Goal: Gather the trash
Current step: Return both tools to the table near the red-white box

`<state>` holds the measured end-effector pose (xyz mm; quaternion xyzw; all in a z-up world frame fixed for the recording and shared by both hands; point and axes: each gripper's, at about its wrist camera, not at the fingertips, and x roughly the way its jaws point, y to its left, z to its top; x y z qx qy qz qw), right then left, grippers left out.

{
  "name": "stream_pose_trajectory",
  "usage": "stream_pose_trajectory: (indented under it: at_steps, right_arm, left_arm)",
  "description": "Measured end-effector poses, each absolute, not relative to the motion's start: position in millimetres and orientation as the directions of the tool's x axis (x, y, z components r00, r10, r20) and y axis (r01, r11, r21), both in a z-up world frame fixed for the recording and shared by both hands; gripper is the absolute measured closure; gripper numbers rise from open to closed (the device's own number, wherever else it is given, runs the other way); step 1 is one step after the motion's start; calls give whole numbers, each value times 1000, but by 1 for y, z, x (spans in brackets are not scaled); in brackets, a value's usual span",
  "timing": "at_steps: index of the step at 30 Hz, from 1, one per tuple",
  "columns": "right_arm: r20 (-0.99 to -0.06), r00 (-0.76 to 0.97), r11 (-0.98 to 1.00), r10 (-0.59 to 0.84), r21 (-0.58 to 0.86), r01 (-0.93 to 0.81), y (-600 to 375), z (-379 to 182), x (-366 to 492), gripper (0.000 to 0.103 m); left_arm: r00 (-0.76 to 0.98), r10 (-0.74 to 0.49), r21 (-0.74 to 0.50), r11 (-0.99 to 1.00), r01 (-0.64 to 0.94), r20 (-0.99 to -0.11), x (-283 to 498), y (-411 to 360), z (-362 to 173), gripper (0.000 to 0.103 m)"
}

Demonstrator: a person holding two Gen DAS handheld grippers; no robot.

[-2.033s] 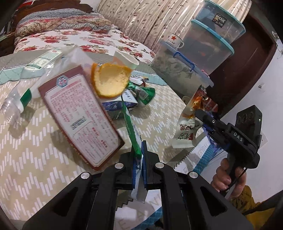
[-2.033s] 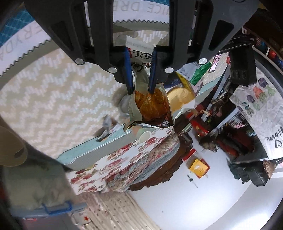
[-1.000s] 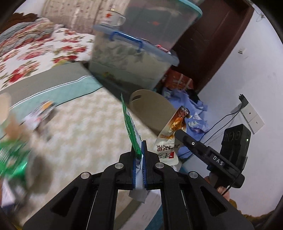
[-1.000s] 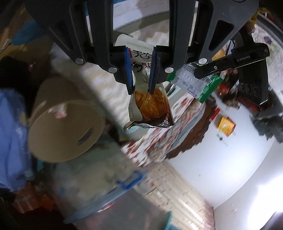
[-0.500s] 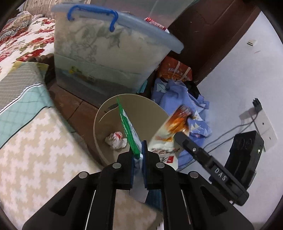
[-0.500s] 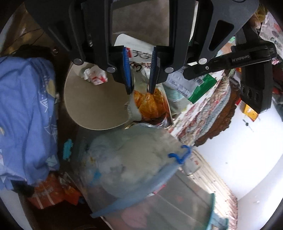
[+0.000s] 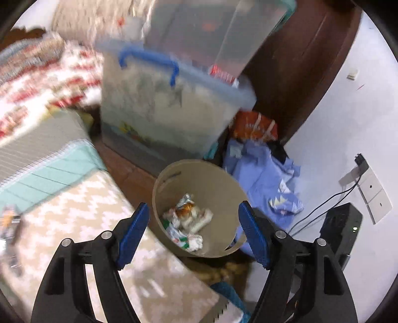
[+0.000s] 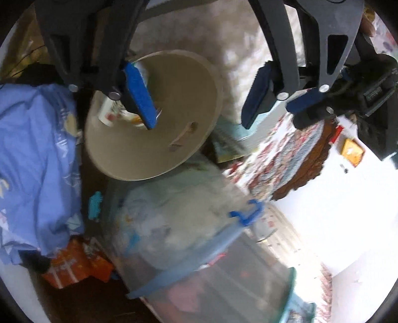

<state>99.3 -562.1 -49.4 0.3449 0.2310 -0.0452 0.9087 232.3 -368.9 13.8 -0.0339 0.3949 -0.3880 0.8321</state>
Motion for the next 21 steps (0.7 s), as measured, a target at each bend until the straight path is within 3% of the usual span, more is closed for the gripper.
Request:
stream_pose_trajectory:
  at_steps: [4,14,21]
  right_arm:
    - [-418,890,777,183,616,130,-520,-32,90,46]
    - [-417,795,789,441,603,-122,-386,-14,83,47]
    - [-506,649,790,568,556,-258,-280,-28,93,52]
  left_arm:
    - [498,-677,-334,717,611,-542,192,-315,52,33]
    - [727,-585,-362,805,469,-360,108,-140,110,32]
    - [833,-433,-345,884,316,-346,67,-31,106,32]
